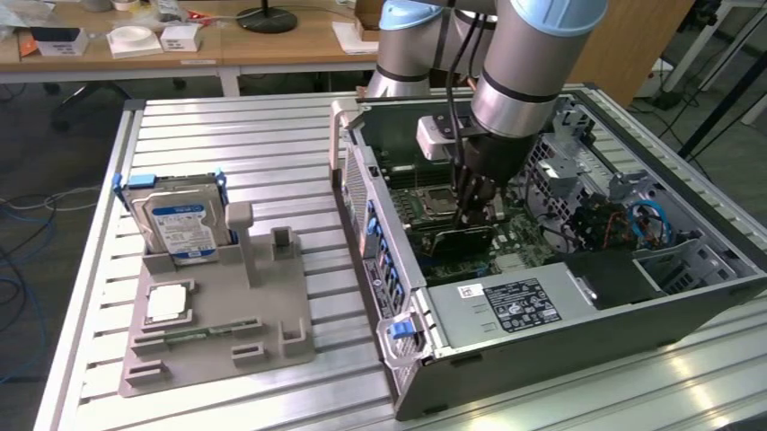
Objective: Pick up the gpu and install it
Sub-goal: 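Press down on the gpu until it lock into place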
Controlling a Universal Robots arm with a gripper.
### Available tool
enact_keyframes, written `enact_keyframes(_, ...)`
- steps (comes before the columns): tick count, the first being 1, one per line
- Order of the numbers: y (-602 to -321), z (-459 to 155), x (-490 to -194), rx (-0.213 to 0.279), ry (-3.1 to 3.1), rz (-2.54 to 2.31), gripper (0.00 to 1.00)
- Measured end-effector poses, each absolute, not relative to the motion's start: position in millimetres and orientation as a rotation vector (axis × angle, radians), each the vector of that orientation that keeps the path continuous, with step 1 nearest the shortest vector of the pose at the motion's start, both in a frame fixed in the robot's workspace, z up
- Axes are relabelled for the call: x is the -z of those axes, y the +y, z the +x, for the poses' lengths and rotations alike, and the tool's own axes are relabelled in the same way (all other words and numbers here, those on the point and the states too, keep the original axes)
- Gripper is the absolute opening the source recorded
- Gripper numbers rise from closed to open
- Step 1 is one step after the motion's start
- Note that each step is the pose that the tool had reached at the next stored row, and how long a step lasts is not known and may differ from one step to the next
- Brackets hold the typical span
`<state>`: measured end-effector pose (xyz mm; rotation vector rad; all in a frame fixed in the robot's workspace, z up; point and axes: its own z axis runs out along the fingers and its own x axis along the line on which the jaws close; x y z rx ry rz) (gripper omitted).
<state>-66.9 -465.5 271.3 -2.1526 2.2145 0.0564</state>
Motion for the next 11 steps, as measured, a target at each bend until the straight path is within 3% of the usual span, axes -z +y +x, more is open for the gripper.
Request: enact_keyframes(11,-465.6,-70.4,-259.7,-0.071,2.209,-2.147,0.11)
